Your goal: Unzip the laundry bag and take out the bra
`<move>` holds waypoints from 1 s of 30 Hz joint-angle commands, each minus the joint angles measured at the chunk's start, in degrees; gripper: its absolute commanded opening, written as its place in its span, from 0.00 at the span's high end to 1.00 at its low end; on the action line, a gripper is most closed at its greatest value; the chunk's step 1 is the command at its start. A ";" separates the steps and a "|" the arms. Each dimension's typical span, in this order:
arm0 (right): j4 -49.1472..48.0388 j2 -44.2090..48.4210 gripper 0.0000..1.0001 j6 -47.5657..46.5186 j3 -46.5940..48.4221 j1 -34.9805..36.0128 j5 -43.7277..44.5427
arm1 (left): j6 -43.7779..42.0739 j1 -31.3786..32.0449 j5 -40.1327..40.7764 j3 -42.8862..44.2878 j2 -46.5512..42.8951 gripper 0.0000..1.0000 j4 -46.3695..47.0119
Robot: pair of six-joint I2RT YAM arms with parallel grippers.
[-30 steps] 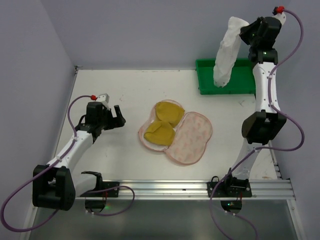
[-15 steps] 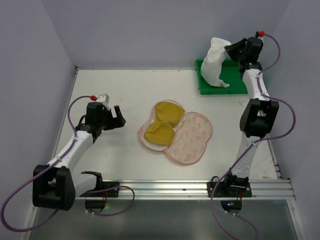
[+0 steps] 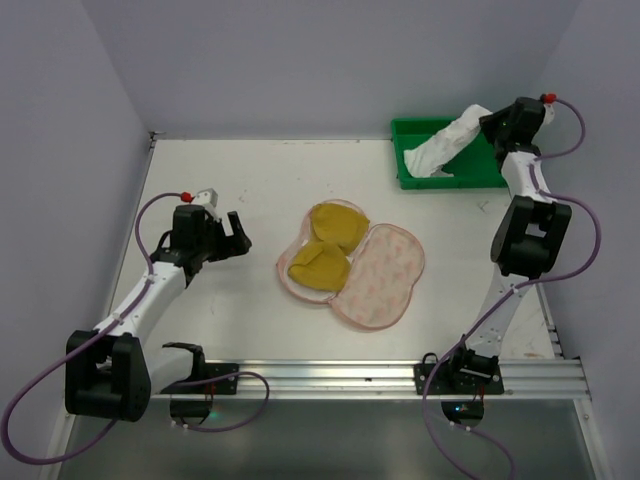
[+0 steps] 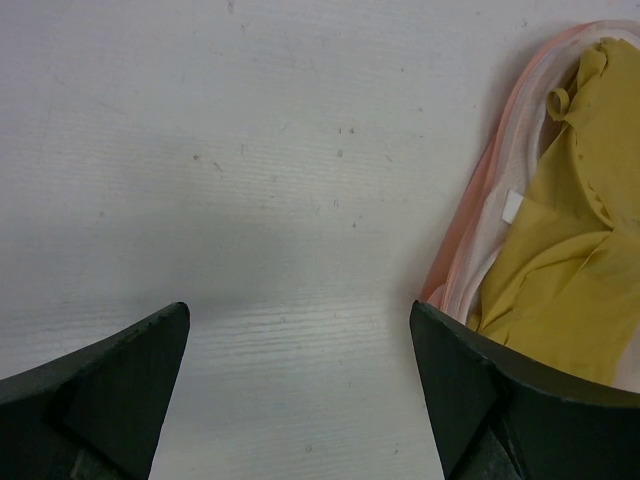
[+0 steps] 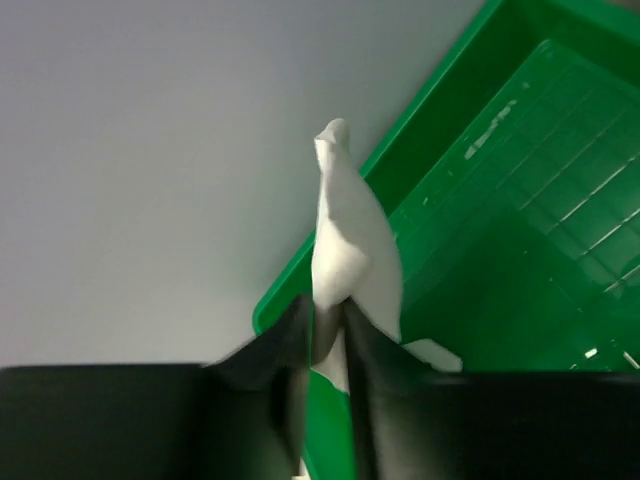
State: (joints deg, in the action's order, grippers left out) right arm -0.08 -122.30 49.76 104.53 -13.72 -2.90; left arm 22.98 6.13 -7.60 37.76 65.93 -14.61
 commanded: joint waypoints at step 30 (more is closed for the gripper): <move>22.58 25.10 0.10 -42.54 -24.02 28.99 -17.14 | -3.91 -0.42 -5.59 1.26 -3.88 0.05 -3.05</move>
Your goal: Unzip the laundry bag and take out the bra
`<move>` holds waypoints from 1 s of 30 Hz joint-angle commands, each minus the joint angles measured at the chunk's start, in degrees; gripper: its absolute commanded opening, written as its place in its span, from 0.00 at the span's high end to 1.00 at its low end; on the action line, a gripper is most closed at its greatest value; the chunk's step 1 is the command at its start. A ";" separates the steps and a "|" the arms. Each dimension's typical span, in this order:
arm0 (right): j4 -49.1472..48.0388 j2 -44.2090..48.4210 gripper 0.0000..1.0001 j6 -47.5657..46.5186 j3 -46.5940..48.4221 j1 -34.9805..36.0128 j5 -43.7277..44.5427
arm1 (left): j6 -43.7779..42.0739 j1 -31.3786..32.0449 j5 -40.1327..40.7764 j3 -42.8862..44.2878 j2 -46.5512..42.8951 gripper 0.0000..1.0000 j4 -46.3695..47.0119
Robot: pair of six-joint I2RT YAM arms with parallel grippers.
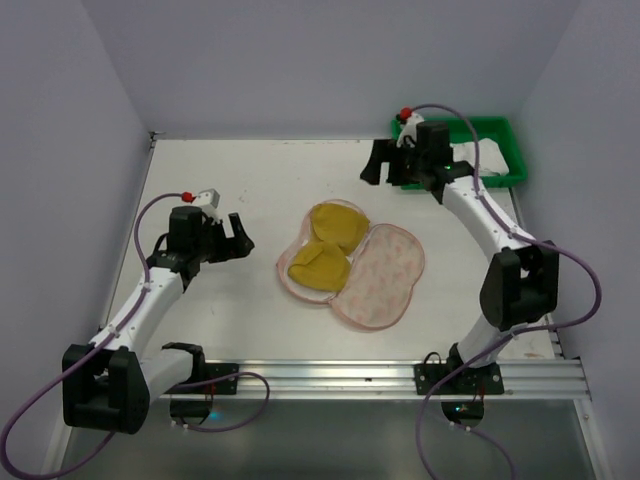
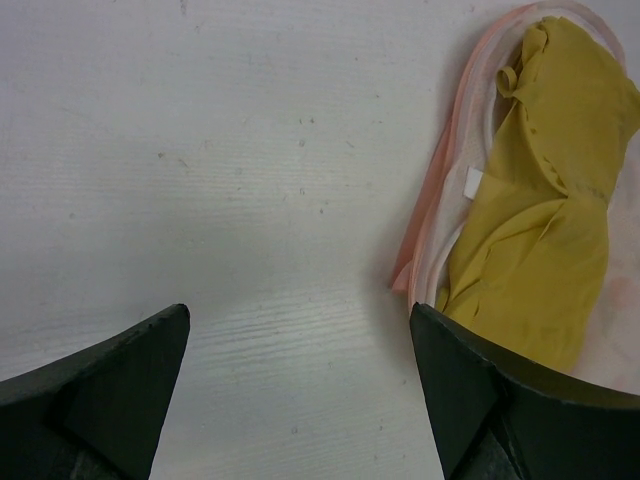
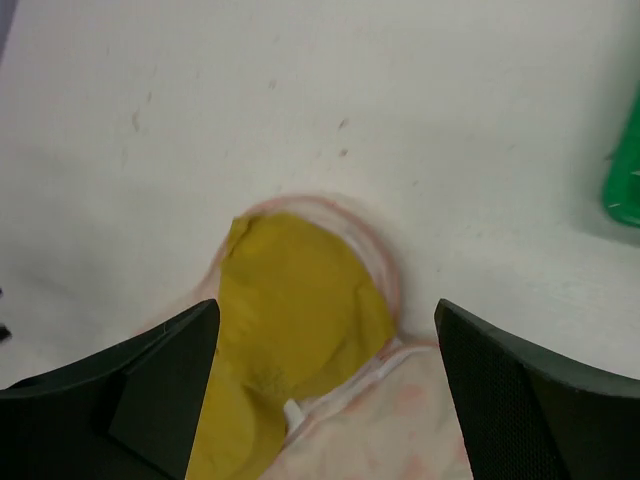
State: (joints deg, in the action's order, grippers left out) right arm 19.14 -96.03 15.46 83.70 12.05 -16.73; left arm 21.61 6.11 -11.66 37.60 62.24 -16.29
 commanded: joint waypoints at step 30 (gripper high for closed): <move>10.92 -4.26 0.15 22.16 -11.29 30.31 13.22 | -2.80 -0.40 -1.35 -0.52 1.92 0.05 2.58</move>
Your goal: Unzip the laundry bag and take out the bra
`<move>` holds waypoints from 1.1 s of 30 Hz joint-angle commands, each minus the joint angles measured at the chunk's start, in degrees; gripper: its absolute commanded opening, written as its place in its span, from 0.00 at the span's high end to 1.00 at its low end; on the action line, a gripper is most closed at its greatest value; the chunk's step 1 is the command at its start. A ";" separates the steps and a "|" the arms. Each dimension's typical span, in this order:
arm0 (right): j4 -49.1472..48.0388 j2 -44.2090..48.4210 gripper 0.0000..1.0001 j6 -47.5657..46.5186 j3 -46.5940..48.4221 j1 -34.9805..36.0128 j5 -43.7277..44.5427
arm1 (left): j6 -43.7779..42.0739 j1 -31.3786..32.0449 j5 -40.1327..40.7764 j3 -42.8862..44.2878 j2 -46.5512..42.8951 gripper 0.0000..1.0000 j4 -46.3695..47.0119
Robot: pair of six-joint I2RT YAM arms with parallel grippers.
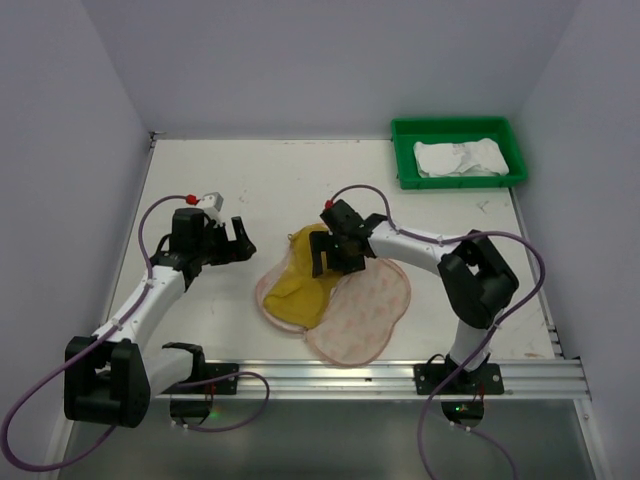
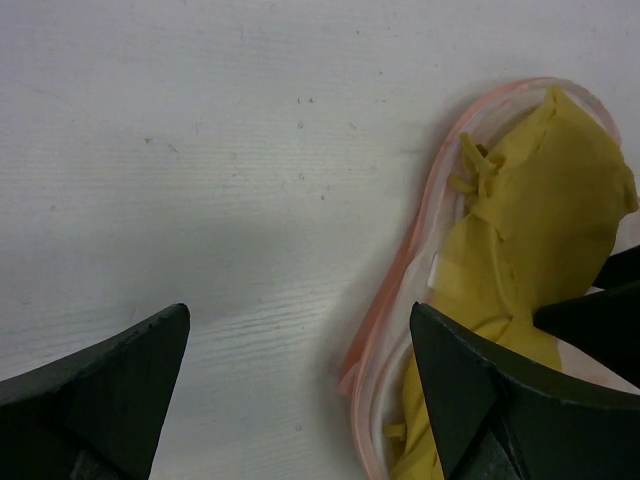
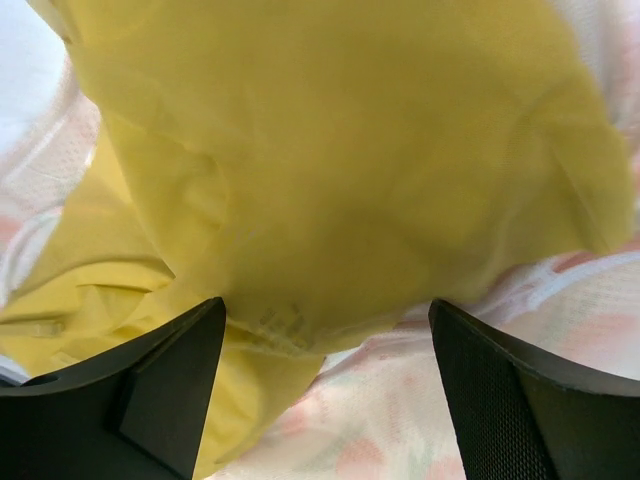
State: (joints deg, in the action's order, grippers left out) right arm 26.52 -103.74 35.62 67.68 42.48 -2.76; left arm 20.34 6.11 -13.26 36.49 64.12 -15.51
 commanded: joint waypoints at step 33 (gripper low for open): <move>2.40 -10.42 0.52 -33.77 20.48 -11.45 -18.15 | -1.44 -0.40 -0.19 0.16 -1.19 0.05 1.80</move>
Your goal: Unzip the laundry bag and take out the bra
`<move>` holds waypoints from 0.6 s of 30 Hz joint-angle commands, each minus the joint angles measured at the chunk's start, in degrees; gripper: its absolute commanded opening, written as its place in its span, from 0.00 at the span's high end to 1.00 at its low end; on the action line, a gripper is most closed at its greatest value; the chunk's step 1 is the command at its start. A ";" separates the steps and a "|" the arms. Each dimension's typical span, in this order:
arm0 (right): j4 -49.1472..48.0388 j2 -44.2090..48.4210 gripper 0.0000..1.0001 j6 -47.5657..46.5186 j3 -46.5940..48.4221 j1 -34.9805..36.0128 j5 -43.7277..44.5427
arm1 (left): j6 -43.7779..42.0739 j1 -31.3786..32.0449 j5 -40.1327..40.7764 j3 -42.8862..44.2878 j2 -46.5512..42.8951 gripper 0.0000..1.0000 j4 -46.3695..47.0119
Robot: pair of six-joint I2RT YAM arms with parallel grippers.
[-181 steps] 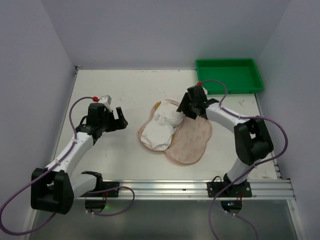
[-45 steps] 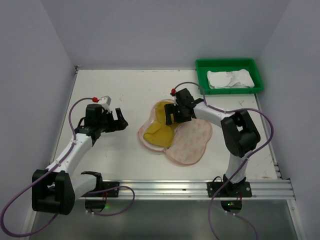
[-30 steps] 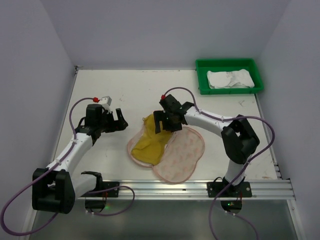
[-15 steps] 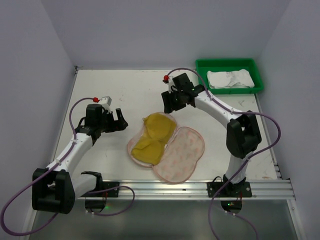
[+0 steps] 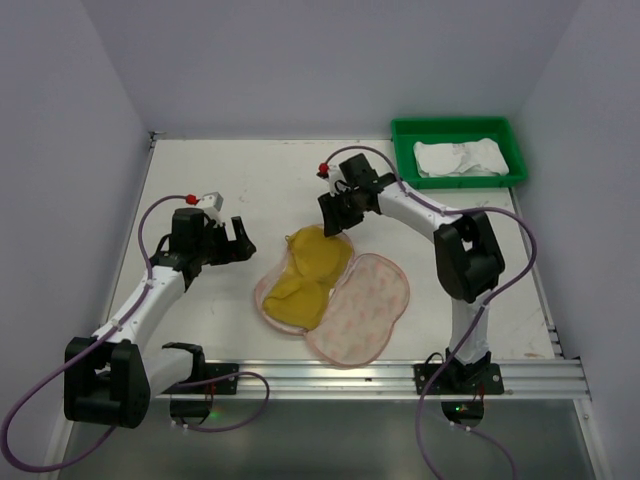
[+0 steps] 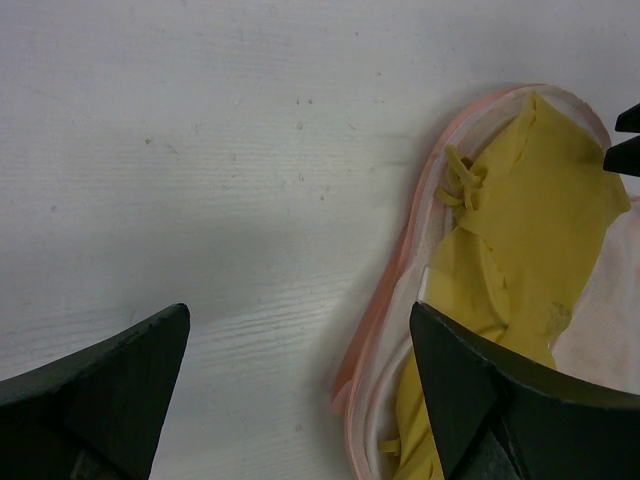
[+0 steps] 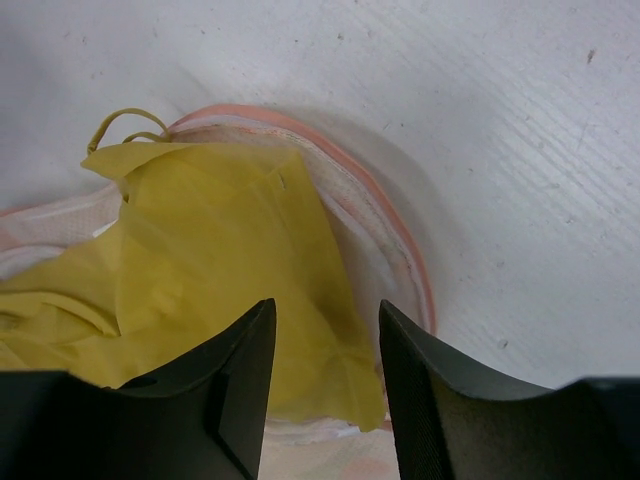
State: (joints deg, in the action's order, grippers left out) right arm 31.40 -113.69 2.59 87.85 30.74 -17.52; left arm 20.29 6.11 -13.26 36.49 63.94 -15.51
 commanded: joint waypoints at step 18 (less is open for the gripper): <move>-0.02 0.39 1.00 -1.71 -0.31 0.81 -7.52 | -1.49 -0.40 0.16 0.34 -0.92 0.05 1.80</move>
State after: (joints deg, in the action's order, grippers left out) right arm 30.41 -117.86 1.83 87.18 31.48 -22.09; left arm 20.29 6.11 -13.23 36.49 63.94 -15.51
